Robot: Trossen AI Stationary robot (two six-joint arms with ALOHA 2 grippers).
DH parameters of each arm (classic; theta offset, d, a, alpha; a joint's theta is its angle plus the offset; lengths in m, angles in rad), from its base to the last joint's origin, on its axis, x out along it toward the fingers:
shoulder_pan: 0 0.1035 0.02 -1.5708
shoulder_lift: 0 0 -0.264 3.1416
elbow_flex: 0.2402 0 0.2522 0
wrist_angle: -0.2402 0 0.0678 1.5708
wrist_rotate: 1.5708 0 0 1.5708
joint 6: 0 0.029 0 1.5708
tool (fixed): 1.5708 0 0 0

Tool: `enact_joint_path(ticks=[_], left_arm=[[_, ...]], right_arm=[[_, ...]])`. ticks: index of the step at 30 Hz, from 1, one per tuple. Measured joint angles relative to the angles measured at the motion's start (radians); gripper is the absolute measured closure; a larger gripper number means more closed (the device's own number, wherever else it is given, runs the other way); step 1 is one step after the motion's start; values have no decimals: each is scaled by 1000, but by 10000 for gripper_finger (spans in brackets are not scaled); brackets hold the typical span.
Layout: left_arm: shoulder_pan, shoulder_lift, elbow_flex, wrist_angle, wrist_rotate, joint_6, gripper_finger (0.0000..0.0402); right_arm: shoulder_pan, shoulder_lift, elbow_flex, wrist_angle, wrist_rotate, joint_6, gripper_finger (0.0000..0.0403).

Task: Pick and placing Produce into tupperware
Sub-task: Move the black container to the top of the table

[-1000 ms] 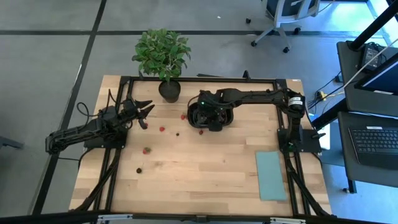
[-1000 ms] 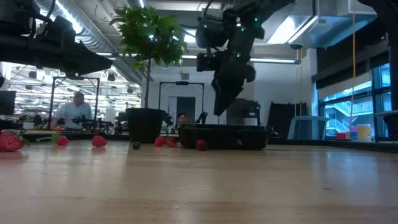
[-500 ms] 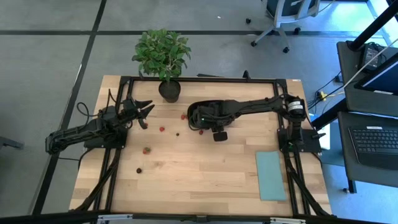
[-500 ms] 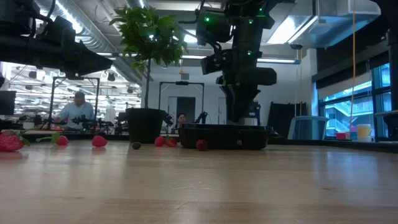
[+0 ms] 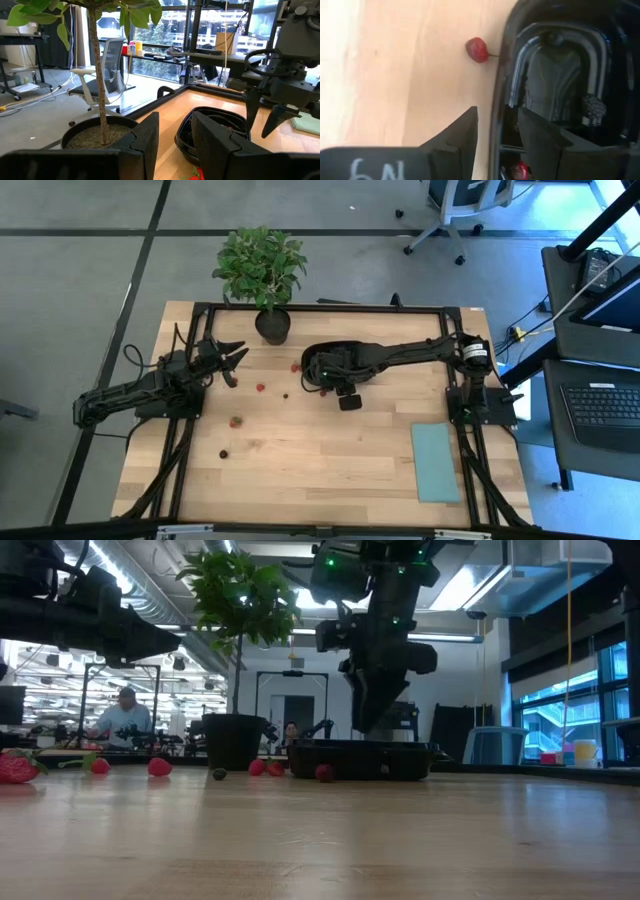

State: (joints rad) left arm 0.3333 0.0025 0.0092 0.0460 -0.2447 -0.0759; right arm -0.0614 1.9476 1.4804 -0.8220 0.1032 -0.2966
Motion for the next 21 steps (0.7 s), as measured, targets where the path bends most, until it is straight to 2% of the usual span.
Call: enact_joint_path(ticks=[9,21], left_arm=[[0,0,0,0,0,0,291],[0,0,0,0,0,0,292]], right_arm=[[0,1,-104,116,1,-24,260],[-4,1,-110,132,8,-31,270]])
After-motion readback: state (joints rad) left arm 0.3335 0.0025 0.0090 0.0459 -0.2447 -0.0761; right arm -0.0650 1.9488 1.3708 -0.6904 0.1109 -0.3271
